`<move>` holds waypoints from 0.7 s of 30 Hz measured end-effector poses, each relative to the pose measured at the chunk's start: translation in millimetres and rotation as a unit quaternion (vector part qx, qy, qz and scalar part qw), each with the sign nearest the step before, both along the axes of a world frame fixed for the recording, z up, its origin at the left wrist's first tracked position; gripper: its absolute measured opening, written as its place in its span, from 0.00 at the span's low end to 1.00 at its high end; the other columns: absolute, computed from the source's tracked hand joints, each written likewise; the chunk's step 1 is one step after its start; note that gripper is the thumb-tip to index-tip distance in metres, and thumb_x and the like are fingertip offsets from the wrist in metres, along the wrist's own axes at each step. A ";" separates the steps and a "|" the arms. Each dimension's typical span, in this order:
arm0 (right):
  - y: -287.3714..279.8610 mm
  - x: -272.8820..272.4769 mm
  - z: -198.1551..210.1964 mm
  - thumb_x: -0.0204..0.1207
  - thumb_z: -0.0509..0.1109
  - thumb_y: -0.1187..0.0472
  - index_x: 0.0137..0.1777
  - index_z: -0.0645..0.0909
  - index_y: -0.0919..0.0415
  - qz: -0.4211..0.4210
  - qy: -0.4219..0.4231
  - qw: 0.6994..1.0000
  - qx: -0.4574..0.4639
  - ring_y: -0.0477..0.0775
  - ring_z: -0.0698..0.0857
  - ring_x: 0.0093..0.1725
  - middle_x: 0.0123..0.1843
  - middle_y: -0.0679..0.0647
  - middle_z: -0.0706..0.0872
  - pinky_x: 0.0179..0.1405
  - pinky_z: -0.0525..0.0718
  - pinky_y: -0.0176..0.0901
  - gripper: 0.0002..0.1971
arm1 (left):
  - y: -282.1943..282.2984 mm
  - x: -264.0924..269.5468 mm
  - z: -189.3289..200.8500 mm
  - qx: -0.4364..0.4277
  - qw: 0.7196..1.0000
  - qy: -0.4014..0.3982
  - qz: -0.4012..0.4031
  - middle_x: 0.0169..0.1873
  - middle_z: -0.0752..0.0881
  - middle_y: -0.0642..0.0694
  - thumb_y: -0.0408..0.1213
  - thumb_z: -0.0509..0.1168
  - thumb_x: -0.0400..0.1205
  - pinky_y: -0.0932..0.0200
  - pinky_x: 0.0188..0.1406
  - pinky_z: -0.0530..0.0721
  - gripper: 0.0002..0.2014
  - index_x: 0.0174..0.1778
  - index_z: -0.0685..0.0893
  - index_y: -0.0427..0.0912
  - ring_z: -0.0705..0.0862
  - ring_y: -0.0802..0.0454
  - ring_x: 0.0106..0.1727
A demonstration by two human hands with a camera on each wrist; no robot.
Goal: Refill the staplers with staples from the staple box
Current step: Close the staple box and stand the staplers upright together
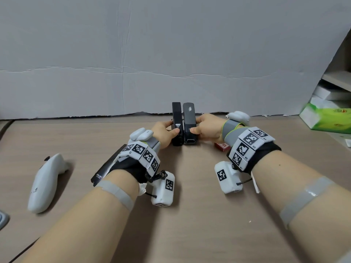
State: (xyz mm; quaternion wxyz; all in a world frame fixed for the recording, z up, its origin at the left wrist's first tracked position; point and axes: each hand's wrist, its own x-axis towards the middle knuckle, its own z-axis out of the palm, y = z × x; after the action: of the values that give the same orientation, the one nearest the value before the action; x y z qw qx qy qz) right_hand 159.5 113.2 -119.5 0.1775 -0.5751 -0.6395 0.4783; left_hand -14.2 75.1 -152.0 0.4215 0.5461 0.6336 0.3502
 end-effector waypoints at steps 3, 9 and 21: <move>0.8 -1.5 4.0 0.76 0.68 0.64 0.58 0.85 0.55 -0.010 0.010 1.000 -0.021 0.62 0.88 0.60 0.59 0.60 0.90 0.65 0.85 0.59 0.12 | 7.0 0.3 -5.7 0.000 1.000 -0.013 0.006 0.54 0.91 0.41 0.44 0.68 0.81 0.45 0.67 0.82 0.25 0.76 0.76 0.53 0.89 0.42 0.57; 0.7 -0.7 1.2 0.82 0.64 0.66 0.64 0.83 0.58 -0.010 0.041 0.999 -0.035 0.59 0.88 0.61 0.60 0.59 0.90 0.65 0.86 0.56 0.14 | 15.4 -1.9 -13.2 0.004 1.000 -0.027 0.008 0.53 0.91 0.40 0.46 0.69 0.79 0.44 0.67 0.82 0.26 0.75 0.76 0.54 0.89 0.41 0.57; -30.5 12.8 -9.1 0.67 0.76 0.45 0.50 0.87 0.59 0.080 -0.271 0.952 0.117 0.60 0.90 0.44 0.47 0.58 0.92 0.53 0.89 0.55 0.20 | -37.6 -18.1 37.0 0.029 0.996 0.087 0.011 0.50 0.90 0.43 0.54 0.73 0.75 0.52 0.57 0.86 0.25 0.60 0.85 0.40 0.88 0.47 0.48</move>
State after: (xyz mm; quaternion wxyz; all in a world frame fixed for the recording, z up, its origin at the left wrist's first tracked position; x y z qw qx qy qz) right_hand 172.3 82.6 -128.7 0.0248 -0.6055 -0.7589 0.2384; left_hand -32.3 37.5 -115.0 0.3451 0.5797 0.6631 0.3242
